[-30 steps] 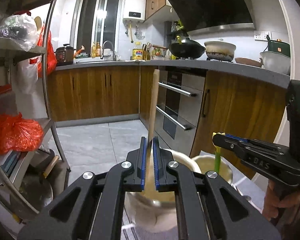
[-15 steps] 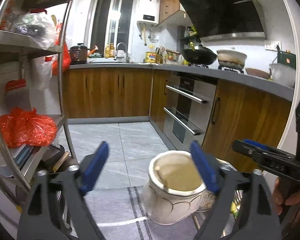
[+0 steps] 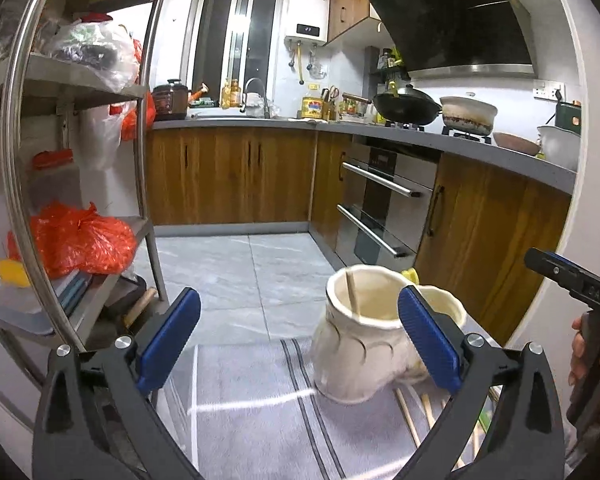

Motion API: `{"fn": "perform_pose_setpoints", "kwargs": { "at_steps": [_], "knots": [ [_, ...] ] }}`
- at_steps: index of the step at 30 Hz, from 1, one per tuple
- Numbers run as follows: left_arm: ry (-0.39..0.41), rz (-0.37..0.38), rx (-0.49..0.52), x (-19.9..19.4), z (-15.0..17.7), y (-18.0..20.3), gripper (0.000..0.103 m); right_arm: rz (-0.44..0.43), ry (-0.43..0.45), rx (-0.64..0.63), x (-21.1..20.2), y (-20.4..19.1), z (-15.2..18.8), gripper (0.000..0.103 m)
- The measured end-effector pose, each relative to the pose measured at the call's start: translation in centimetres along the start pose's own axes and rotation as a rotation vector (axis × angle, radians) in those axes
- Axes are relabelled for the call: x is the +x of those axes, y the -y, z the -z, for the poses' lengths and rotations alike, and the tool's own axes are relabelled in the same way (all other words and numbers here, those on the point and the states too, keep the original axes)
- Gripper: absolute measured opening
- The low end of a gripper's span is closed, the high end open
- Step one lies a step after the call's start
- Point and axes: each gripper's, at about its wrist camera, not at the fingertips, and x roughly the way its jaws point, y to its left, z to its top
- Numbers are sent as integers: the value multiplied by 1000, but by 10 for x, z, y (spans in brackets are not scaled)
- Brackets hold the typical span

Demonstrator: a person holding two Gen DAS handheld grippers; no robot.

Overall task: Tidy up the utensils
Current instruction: 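Move both open tools back down to the utensils on the cloth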

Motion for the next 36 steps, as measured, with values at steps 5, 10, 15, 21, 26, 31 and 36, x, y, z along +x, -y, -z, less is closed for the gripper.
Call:
{"fn": "perform_pose_setpoints", "kwargs": {
  "at_steps": [5, 10, 15, 21, 26, 31, 36],
  "knots": [
    [-58, 27, 4, -9, 16, 4, 97, 14, -34, -14, -10, 8, 10, 98],
    [-110, 39, 12, -14, 37, 15, 97, 35, -62, -39, -17, 12, 23, 98],
    [-203, 63, 27, -4, 65, 34, 97, 55, -109, -70, -13, 16, 40, 98],
    [-299, 57, 73, 14, 90, 59, 97, 73, -183, -75, 0, 23, 57, 98],
    [-345, 53, 100, 26, 101, 77, 97, 79, -227, -86, 8, 29, 67, 98],
    [-377, 20, 120, 35, 106, 85, 97, 61, -256, -108, 17, 29, 73, 98],
    [-423, -25, 118, 45, 108, 86, 97, 51, -309, -141, 37, 31, 75, 98]
  ]
}}
